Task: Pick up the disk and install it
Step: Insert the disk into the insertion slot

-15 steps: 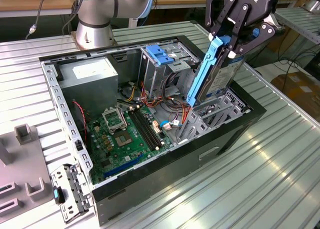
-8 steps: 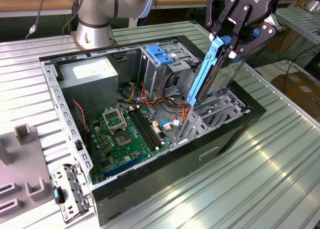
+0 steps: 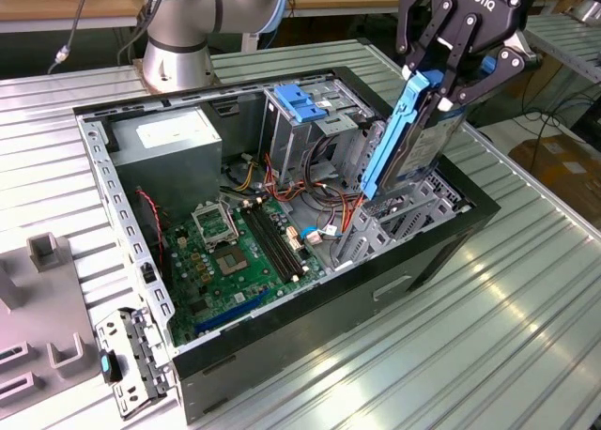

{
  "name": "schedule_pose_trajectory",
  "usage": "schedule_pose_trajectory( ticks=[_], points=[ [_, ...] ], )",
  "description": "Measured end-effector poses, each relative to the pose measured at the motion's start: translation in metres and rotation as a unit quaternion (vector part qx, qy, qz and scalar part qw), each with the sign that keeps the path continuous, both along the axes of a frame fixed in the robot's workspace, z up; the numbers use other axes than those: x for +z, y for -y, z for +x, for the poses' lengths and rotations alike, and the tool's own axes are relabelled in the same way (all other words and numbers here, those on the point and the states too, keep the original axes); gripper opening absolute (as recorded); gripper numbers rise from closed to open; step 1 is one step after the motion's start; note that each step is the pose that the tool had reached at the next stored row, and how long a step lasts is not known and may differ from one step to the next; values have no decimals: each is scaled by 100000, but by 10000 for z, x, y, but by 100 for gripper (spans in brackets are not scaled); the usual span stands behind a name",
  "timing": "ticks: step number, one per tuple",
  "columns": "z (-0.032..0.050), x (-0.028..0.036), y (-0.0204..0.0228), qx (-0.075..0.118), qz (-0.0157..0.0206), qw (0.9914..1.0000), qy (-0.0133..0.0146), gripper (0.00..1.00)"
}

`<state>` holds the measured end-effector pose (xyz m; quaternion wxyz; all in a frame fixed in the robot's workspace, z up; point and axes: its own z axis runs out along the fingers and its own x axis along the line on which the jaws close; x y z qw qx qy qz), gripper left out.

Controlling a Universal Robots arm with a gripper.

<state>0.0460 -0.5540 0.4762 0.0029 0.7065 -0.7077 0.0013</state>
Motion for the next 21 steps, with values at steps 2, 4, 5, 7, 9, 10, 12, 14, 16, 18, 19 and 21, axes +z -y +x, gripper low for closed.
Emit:
schedule_pose_trajectory(
  ticks=[2, 4, 5, 7, 9, 10, 12, 14, 16, 18, 19, 21],
  points=[
    [23, -21, 0, 0, 5, 100000, 1, 37],
    [49, -41, 1, 1, 17, 100000, 3, 37],
    [65, -50, 2, -3, 15, 100000, 3, 37],
    [113, -81, 5, -1, 7, 100000, 1, 37],
    [119, -93, 10, -5, 6, 100000, 0, 37],
    [120, -100, 12, -8, 5, 100000, -1, 37],
    [124, -118, 26, -18, 2, 100000, -1, 37],
    [126, -128, 28, -41, 4, 100000, 0, 37],
    [131, -145, 29, -34, 5, 100000, 2, 37],
    [131, -170, 29, -41, 1, 100000, 0, 37],
    [132, -183, 29, -47, 5, 100000, -12, 37],
    [140, -206, 29, -303, 0, 100000, -49, 37]
  ],
)
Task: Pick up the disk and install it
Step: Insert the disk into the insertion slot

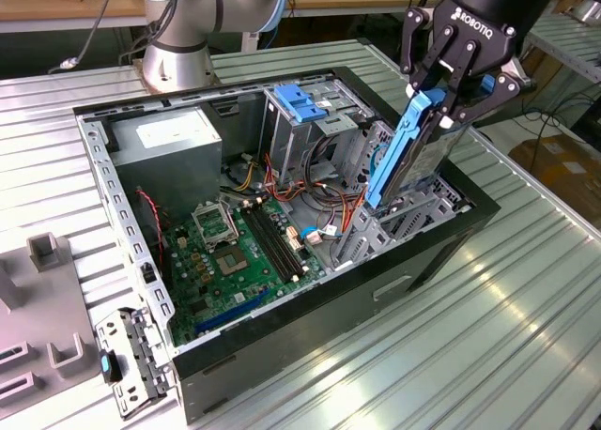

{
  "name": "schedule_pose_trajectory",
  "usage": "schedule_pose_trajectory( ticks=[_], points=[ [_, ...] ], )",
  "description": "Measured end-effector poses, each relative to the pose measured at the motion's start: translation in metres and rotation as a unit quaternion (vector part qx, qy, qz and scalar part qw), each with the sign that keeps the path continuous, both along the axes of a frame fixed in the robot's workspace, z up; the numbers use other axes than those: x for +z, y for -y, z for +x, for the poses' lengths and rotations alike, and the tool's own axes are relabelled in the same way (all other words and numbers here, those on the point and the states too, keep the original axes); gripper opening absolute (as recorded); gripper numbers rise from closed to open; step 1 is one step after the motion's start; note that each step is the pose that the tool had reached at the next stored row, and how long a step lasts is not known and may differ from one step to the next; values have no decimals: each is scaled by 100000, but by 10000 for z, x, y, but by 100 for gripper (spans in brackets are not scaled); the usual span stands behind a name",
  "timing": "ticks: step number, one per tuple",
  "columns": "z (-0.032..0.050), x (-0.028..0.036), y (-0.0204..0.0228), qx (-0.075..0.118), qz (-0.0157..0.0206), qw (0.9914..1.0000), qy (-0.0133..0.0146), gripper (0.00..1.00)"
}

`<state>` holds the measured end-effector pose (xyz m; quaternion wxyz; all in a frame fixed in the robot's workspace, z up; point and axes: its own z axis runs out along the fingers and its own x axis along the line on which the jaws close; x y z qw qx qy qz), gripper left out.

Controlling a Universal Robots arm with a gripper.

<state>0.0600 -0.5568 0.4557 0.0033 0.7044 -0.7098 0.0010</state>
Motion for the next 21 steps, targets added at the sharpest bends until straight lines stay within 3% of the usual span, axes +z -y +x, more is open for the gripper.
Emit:
schedule_pose_trajectory(
  ticks=[21],
  points=[
    [12, -102, 31, -530, -1, 99999, -75, 37]
  ],
)
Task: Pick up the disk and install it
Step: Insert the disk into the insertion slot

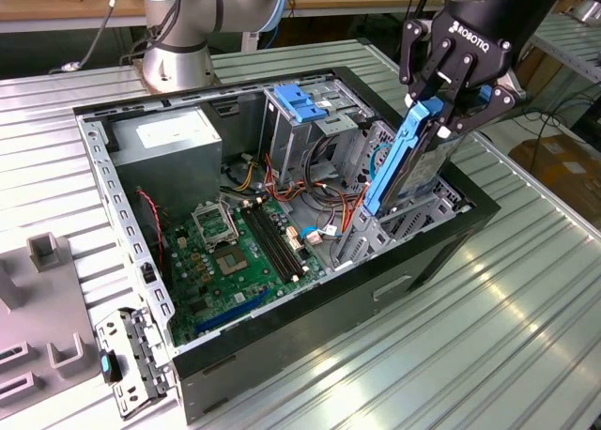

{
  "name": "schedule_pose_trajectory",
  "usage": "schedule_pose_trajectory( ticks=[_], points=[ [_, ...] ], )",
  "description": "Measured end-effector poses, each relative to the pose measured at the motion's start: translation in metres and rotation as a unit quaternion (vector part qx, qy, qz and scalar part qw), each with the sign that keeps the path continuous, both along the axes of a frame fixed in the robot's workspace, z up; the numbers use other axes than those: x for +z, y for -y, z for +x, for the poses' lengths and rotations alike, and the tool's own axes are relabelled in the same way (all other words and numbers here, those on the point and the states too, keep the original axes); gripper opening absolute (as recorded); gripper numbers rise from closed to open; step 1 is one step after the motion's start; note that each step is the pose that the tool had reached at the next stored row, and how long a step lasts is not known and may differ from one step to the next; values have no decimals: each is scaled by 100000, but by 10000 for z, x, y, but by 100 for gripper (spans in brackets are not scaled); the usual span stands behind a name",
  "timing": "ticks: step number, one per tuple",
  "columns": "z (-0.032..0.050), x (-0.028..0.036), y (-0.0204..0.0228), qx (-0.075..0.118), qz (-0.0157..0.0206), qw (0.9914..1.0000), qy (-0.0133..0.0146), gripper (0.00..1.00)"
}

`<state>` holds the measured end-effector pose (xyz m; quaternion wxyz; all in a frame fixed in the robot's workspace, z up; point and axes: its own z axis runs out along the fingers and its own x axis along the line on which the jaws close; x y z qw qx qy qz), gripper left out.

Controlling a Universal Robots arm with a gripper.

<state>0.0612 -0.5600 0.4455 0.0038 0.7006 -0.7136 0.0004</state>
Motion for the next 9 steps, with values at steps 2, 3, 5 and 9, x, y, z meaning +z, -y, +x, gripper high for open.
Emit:
schedule_pose_trajectory(
  ticks=[2, 3, 5, 9],
  points=[
    [0, -10, 1, -3, 3, 100000, -1, 37],
    [0, -13, 1, -1, -4, 100000, -1, 37],
    [0, -23, 1, -3, 1, 100000, 0, 37],
    [0, -43, 1, 0, 2, 100000, 0, 37]
  ],
)
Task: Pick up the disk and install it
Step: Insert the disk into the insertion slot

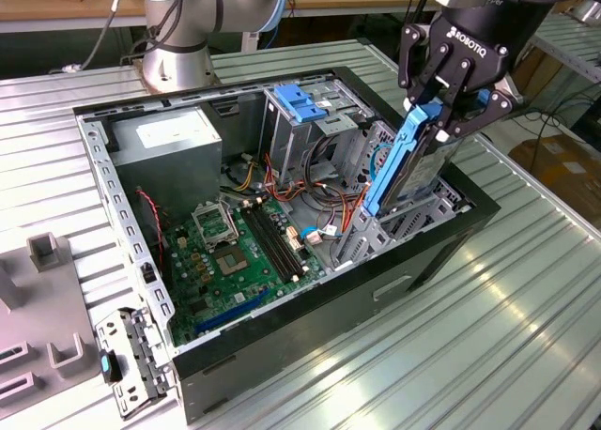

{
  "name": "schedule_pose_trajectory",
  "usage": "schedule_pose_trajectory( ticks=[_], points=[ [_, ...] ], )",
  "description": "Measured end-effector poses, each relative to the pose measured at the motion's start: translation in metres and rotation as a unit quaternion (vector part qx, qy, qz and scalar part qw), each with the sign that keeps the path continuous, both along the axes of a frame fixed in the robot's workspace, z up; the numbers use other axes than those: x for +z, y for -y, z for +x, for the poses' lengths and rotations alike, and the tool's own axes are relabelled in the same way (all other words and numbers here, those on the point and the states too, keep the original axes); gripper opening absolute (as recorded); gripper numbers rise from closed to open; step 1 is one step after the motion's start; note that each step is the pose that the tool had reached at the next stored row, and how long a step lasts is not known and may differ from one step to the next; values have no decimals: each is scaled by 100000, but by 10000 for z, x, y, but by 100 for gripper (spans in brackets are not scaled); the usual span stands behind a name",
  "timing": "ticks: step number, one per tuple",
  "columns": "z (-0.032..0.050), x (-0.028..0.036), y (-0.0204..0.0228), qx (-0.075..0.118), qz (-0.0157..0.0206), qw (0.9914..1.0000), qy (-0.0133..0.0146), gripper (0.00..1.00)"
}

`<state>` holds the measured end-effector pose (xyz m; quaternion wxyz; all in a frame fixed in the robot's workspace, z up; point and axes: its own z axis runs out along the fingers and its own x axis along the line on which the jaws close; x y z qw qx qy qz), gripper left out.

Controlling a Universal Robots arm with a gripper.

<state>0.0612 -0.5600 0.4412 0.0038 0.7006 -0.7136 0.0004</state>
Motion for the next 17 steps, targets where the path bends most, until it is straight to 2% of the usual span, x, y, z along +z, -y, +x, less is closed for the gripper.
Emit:
schedule_pose_trajectory(
  ticks=[17],
  points=[
    [0, -64, 2, -1, 4, 100000, 2, 37]
  ],
)
